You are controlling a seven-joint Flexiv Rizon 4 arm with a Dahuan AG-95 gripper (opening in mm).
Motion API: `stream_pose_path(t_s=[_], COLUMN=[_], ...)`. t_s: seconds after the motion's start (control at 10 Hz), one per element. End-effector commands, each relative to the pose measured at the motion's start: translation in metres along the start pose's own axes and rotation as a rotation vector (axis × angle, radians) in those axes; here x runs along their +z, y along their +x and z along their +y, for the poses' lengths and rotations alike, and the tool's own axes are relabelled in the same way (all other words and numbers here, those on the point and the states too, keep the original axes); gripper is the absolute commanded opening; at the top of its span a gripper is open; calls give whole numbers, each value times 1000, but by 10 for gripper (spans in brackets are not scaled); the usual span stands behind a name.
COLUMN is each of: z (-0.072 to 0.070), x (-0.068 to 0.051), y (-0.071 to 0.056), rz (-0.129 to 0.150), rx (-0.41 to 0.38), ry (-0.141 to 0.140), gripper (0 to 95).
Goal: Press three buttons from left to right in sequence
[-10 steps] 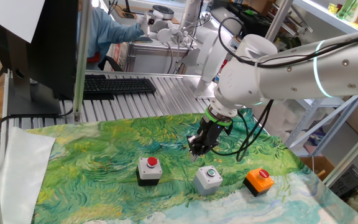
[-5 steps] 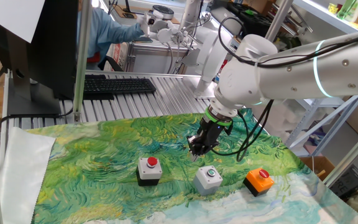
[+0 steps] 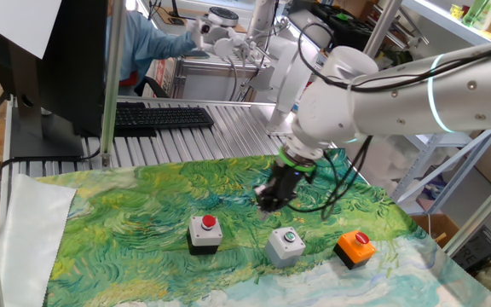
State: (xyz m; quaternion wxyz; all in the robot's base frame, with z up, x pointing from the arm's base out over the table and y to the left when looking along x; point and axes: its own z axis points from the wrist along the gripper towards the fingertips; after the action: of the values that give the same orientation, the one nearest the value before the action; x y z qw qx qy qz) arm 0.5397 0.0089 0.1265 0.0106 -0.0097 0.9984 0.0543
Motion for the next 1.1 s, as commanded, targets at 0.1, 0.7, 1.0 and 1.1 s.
stream_pose_path(t_s=[0.1,0.7,1.0,1.1], z=[47,198,191,189], x=[-11,-30,-33,-33], y=[-3,-25,-51,-51], rz=[2,-5,-9,-10], rx=[61,120,107,108], ry=[52,114,141,144], gripper=[0,0,0,0])
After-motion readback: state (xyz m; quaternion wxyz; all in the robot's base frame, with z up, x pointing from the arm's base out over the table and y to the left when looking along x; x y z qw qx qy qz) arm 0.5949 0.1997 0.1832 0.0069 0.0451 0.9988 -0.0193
